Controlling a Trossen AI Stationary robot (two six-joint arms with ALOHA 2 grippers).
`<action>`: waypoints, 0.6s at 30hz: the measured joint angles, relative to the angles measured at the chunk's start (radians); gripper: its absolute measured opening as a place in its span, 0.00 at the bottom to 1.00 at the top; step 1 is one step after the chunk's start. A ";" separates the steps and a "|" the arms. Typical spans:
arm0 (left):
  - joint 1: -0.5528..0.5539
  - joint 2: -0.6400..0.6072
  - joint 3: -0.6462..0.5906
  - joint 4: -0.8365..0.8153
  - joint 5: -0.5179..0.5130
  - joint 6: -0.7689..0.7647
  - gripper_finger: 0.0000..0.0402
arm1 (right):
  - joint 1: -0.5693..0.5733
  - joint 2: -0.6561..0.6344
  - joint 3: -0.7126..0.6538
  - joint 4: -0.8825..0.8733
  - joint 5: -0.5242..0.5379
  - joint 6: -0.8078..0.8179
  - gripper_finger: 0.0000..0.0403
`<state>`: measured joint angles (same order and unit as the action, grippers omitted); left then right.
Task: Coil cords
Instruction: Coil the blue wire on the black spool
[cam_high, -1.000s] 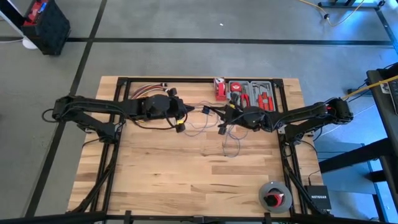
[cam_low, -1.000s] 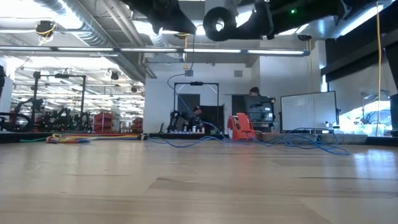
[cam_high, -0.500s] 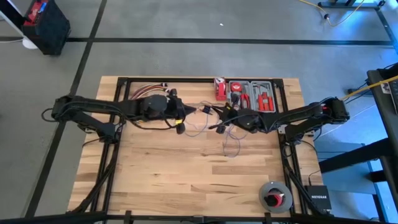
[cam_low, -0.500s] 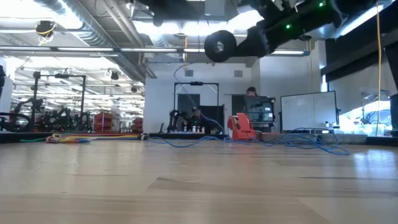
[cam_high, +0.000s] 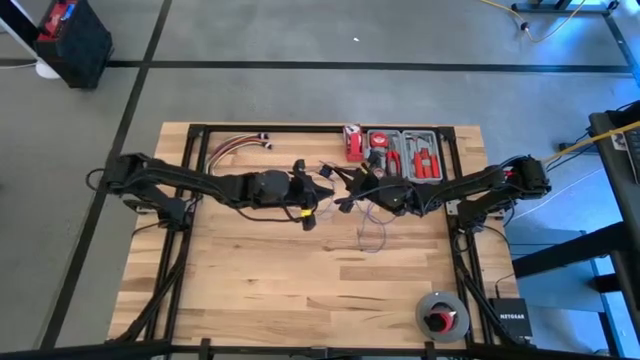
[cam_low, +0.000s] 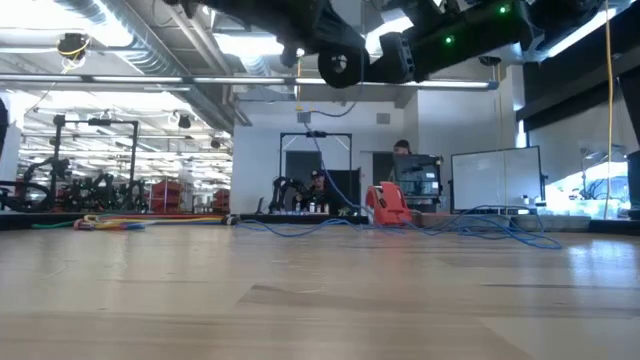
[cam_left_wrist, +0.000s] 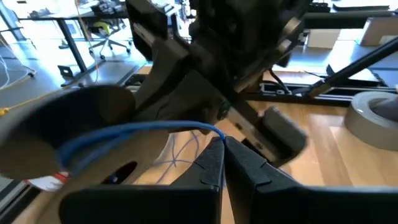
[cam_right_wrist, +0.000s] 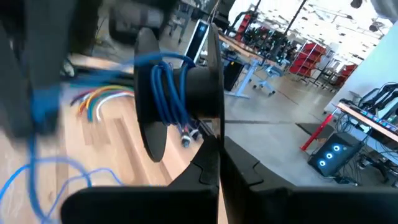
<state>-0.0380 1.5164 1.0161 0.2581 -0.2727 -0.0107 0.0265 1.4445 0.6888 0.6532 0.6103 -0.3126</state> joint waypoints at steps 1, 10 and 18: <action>0.000 0.013 0.000 0.012 0.000 0.000 0.00 | 0.001 -0.001 0.000 -0.001 0.006 0.011 0.00; 0.029 0.079 0.001 0.085 -0.004 0.010 0.00 | 0.049 -0.069 -0.002 0.060 -0.029 0.044 0.00; 0.030 0.088 -0.006 -0.051 -0.003 0.012 0.00 | 0.095 -0.219 0.003 0.050 -0.030 0.048 0.00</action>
<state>-0.0079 1.6048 1.0103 0.2068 -0.2761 0.0016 0.1219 1.2253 0.6922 0.7029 0.5801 -0.2642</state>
